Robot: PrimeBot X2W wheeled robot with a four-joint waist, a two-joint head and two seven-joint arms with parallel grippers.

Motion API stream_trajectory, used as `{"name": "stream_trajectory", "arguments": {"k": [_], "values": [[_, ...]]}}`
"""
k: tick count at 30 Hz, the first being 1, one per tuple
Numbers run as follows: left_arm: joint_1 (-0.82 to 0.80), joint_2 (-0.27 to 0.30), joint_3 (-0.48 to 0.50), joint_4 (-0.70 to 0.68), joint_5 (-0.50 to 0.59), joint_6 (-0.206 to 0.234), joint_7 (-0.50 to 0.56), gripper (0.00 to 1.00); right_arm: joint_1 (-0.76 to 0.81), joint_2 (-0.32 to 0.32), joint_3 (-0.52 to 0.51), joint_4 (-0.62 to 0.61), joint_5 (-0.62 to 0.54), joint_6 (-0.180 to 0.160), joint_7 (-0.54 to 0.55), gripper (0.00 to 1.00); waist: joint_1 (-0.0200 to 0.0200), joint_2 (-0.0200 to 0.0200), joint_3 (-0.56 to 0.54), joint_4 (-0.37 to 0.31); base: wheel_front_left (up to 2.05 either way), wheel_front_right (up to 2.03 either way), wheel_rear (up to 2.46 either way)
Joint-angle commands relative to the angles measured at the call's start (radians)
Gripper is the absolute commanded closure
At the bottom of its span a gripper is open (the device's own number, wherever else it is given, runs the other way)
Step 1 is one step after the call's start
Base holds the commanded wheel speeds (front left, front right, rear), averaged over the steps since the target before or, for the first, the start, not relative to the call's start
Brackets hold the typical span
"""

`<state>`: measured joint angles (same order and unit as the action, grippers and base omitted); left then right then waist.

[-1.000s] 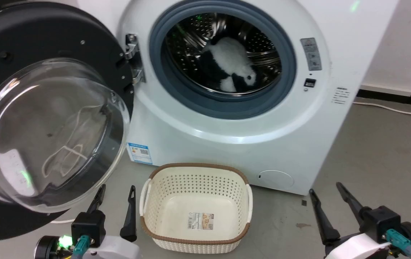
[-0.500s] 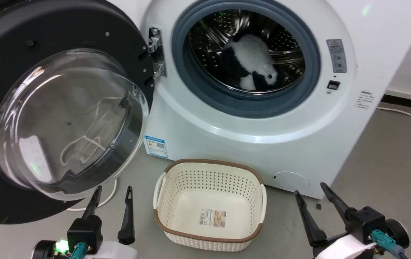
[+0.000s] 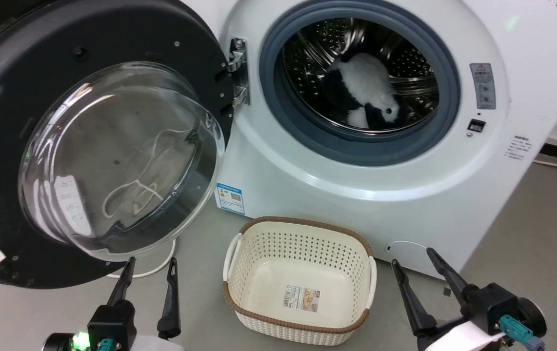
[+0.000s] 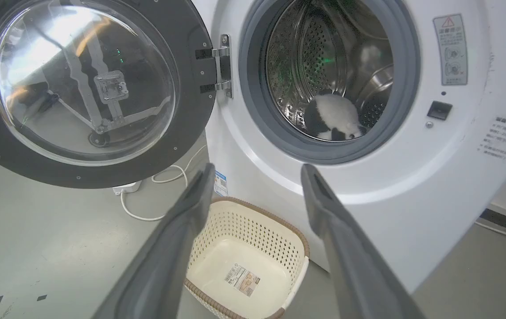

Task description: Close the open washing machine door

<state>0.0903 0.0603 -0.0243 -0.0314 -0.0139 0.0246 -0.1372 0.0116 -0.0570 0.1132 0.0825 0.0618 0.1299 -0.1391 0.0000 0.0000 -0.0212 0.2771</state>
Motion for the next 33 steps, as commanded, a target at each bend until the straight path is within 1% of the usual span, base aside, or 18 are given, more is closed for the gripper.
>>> {"name": "stream_trajectory", "arguments": {"k": [1,12,23,24,25,30,32,33], "values": [[0.019,0.003,0.0,-0.004,-0.01,0.006,-0.013,0.0,-0.001,0.0,0.007,0.003,0.006,0.0,-0.011,0.0,0.0,0.0,-0.001,0.007,0.0,0.0,0.0],[0.033,0.0,0.005,-0.021,-0.016,0.019,-0.036,0.0,0.011,0.001,0.023,0.015,0.012,0.001,-0.034,0.0,0.0,0.0,-0.004,0.051,0.0,0.0,0.0],[0.047,-0.002,0.003,-0.036,-0.024,0.02,-0.059,0.0,0.02,0.003,0.038,0.024,0.023,0.001,-0.057,0.0,0.0,0.0,-0.002,0.099,0.0,0.0,0.0],[0.048,-0.002,0.004,-0.034,-0.028,0.015,-0.061,0.22,0.02,0.003,0.04,0.024,0.024,0.001,-0.059,0.0,0.0,0.0,-0.002,0.103,0.0,0.0,0.0],[0.048,-0.002,0.006,-0.036,-0.034,0.011,-0.063,1.0,0.021,0.004,0.041,0.024,0.026,0.001,-0.061,0.0,0.0,0.0,-0.002,0.108,0.0,0.0,0.0],[0.032,-0.005,0.044,-0.08,-0.092,-0.009,-0.073,1.0,0.029,0.005,0.035,0.02,0.033,0.001,-0.072,0.0,0.0,0.0,0.004,0.13,0.0,0.0,0.0],[0.018,-0.007,0.078,-0.107,-0.159,-0.015,-0.078,1.0,0.033,0.005,0.028,0.015,0.033,0.001,-0.076,0.0,0.0,0.0,0.012,0.139,0.0,0.0,0.0],[0.008,-0.009,0.101,-0.118,-0.215,-0.017,-0.08,1.0,0.036,0.005,0.024,0.01,0.032,0.001,-0.078,0.0,0.0,0.0,0.017,0.143,0.0,0.0,0.0]]}}
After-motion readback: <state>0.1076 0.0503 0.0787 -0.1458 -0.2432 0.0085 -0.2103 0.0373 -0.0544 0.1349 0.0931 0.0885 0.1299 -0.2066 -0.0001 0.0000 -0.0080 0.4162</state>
